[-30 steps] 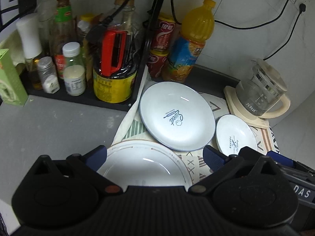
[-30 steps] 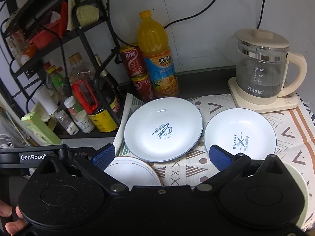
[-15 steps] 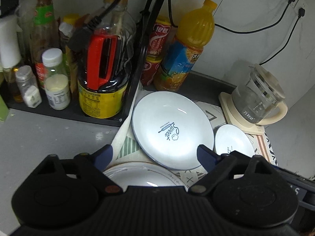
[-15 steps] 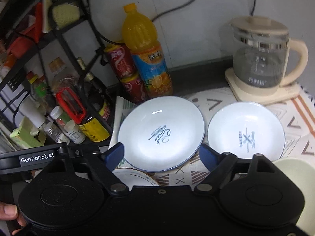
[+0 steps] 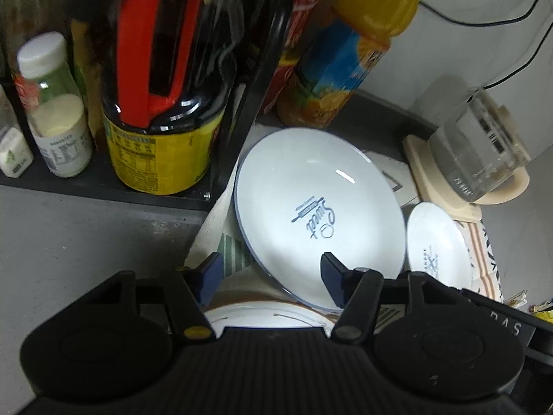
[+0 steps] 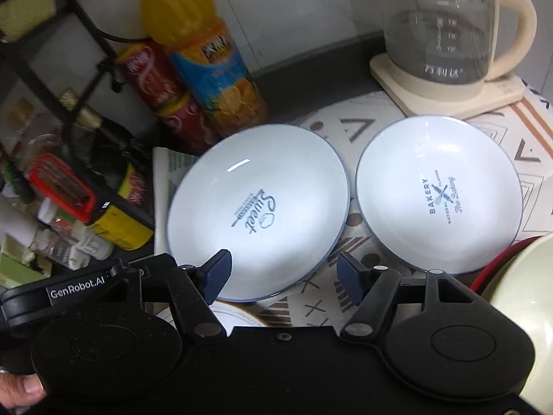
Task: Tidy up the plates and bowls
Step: 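Close both grippers on the rim of the 'Sweet' plate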
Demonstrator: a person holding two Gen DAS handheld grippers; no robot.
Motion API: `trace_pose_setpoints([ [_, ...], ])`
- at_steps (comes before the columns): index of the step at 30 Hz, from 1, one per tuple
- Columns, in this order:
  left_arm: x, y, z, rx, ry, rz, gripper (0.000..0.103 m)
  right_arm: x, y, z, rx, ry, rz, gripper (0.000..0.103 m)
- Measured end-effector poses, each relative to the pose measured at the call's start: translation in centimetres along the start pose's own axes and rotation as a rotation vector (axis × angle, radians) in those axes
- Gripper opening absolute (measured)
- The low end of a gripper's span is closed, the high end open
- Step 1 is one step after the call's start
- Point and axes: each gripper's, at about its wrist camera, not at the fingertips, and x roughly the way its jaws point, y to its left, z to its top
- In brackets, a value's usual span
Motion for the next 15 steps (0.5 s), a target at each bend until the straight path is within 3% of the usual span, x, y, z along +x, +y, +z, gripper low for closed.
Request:
trace_pose_setpoints([
  [9,3.4,0.2,0.1,0.038,0.058,0.015,0.051,3.1,-0.2,0.0,0.057,0.057,-0.055,0.059],
  [15,5.0,0.5,0.1,0.031,0.083,-0.009,0.041,5.0,-0.3,0.3,0.065,0.092,-0.065,0.043],
])
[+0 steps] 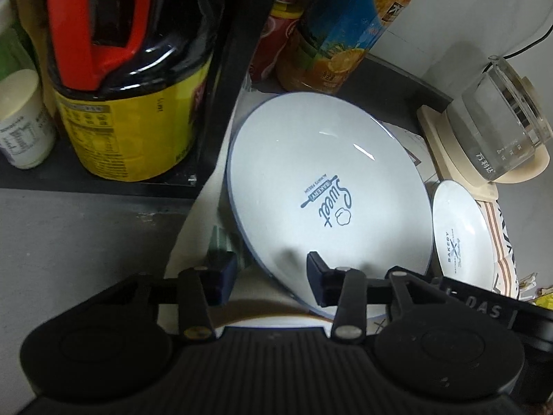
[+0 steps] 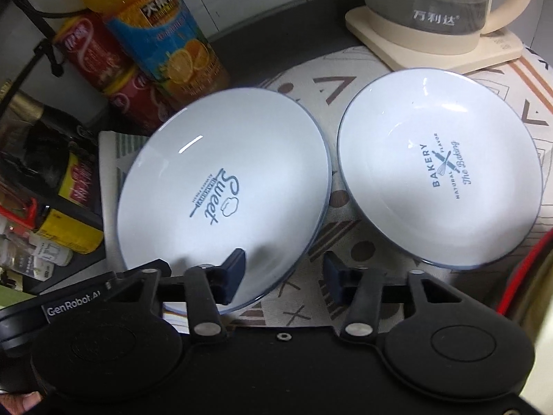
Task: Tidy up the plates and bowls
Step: 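Close both grippers on the rim of the 'Sweet' plate, then lift the 'Sweet' plate with both grippers toward the flower-pattern plate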
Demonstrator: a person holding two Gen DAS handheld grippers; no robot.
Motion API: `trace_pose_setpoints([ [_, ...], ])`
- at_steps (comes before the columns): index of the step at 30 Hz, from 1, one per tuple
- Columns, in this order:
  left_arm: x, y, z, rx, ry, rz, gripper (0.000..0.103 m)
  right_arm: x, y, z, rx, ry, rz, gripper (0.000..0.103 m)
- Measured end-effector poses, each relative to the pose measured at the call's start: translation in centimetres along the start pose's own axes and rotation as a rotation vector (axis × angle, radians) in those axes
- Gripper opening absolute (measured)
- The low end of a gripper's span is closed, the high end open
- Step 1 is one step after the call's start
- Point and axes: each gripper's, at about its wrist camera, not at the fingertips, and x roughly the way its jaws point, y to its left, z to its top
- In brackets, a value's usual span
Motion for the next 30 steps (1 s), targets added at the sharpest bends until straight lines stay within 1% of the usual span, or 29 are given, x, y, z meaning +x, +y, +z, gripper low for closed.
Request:
trace_pose_setpoints([
  [2,0.3,0.1,0.2,-0.004,0.004,-0.001,0.038,0.5,-0.1,0.2,0.006,0.008,0.002,0.039],
  [7,1.3,0.3,0.3,-0.004,0.023,-0.005,0.032,1.8,-0.3,0.6,0.021,0.024,0.007,0.038],
  [12,1.9,0.0,0.5,0.004,0.014,-0.008,0.027,2.1,0.0,0.6,0.007,0.001,0.015,0.037],
  [13,1.9,0.0,0.5,0.004,0.012,-0.005,0.025,2.1,0.0,0.6,0.008,-0.004,0.021,0.033],
  [14,1.9,-0.1,0.6,0.012,0.012,0.001,0.022,2.1,-0.1,0.6,0.011,-0.01,0.016,0.028],
  [15,1.9,-0.1,0.6,0.021,0.01,0.004,0.021,2.0,-0.2,0.6,0.014,-0.016,0.009,0.025],
  [19,1.5,0.3,0.8,0.028,0.008,-0.01,0.019,1.5,-0.9,0.4,0.038,-0.034,0.057,0.019],
  [22,0.5,0.1,0.9,0.042,-0.022,-0.015,0.017,0.2,-0.5,0.4,0.004,-0.082,0.058,0.017],
  [24,-0.2,-0.1,1.1,0.044,-0.037,-0.012,0.017,-0.5,-0.1,0.5,-0.015,-0.096,0.061,0.017],
  [26,-0.7,0.0,1.3,0.026,-0.034,-0.023,0.018,-0.9,-0.1,0.5,-0.017,-0.097,0.062,0.017],
  [30,-1.5,-0.1,1.2,0.038,-0.044,-0.024,0.018,-1.5,-0.3,0.3,-0.009,-0.101,0.074,0.017],
])
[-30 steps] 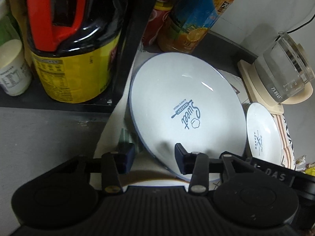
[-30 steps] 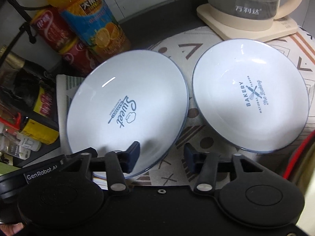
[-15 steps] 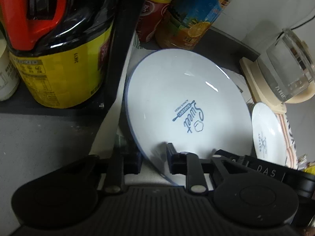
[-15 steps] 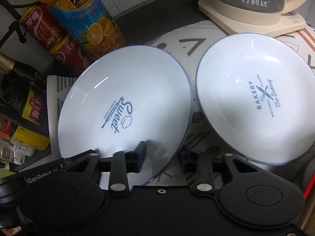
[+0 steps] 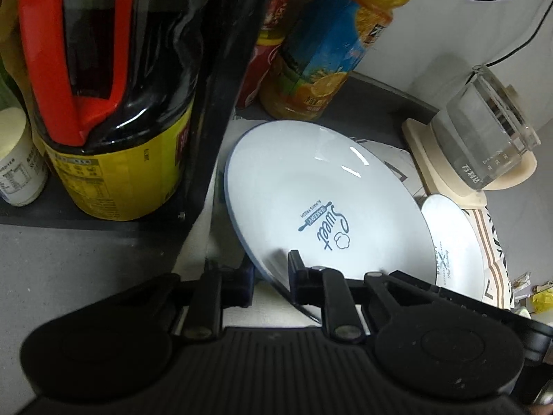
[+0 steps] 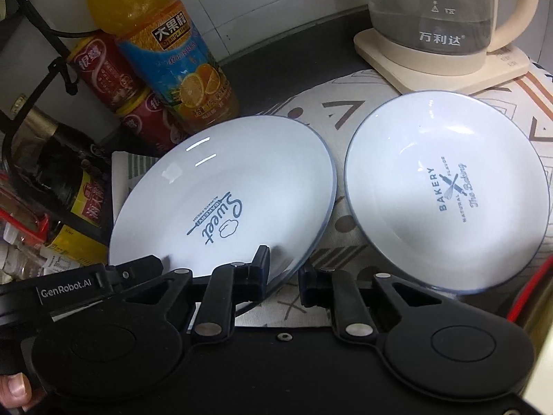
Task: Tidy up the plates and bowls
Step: 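Lift the 'Sweet' plate with both grippers toward the flower-pattern plate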
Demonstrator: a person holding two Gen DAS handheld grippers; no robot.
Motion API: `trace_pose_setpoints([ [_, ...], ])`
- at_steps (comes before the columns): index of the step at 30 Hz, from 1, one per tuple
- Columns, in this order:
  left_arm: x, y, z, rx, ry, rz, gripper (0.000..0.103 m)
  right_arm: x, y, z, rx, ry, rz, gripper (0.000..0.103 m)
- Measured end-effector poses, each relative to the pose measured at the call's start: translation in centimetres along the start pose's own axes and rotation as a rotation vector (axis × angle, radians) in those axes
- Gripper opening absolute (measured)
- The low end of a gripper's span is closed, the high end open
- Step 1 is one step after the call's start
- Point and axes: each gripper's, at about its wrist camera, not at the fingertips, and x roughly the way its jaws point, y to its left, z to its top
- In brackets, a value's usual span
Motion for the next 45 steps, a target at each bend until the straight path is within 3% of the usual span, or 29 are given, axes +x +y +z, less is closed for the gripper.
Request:
trace_pose_setpoints([
  [20,-5.1,-2.7,-0.8,0.025,-0.07,-0.016,0.017,-6.3,0.4,-0.5,-0.076,-0.111,0.02,0.017],
  [31,-9.0,-5.4,-4.2,-0.03,-0.134,0.026,0.018,-9.8,-1.0,-1.5,-0.126,-0.145,0.108,0.017],
  [45,-14.1,-4.4,-8.7,-0.096,-0.187,0.097,0.018,-12.4,0.5,-4.8,-0.233,-0.135,0.182,0.017],
])
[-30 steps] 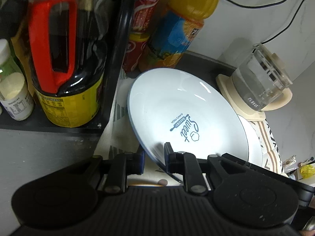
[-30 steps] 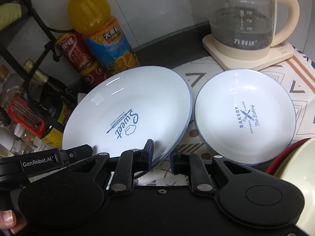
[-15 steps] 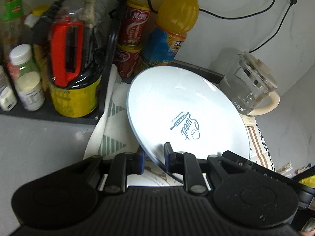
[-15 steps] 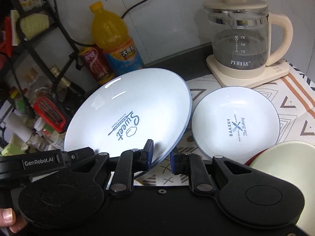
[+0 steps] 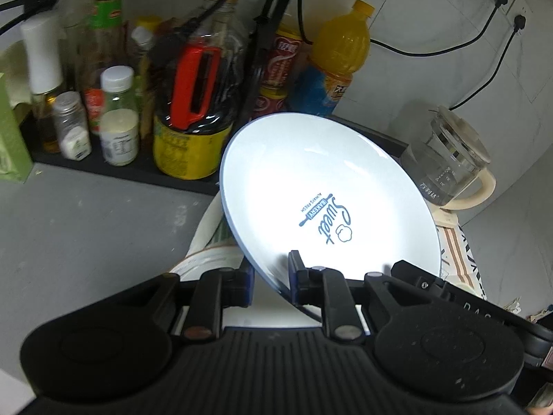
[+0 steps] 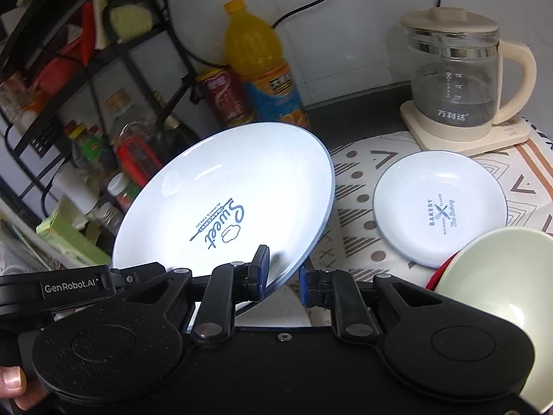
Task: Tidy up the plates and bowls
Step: 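Lift the 'Sweet' plate with both grippers toward the flower-pattern plate, then lower the 'Sweet' plate onto the flower-pattern plate with both grippers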
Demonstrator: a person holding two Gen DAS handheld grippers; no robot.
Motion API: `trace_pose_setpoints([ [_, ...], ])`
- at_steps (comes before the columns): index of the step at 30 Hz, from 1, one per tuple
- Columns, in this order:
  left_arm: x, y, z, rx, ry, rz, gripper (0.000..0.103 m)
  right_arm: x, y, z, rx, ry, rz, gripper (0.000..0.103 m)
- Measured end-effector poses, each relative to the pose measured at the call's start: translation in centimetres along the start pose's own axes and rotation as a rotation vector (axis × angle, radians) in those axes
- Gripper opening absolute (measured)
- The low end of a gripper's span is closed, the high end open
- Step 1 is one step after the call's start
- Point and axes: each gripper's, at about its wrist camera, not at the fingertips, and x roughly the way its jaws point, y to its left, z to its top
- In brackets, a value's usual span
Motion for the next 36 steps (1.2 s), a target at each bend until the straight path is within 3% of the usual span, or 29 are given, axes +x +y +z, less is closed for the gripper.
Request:
trace_pose_setpoints([
  [15,-2.2,1.9,-4.0,-0.033,0.024,0.055,0.018,-0.8,0.8,-4.3,-0.015,0.045,0.035,0.017],
  [36,0.0,2.2,-7.7,-0.055,0.152,0.049,0.019,-0.7,-0.2,-7.2,-0.039,0.136,-0.034,0.017],
])
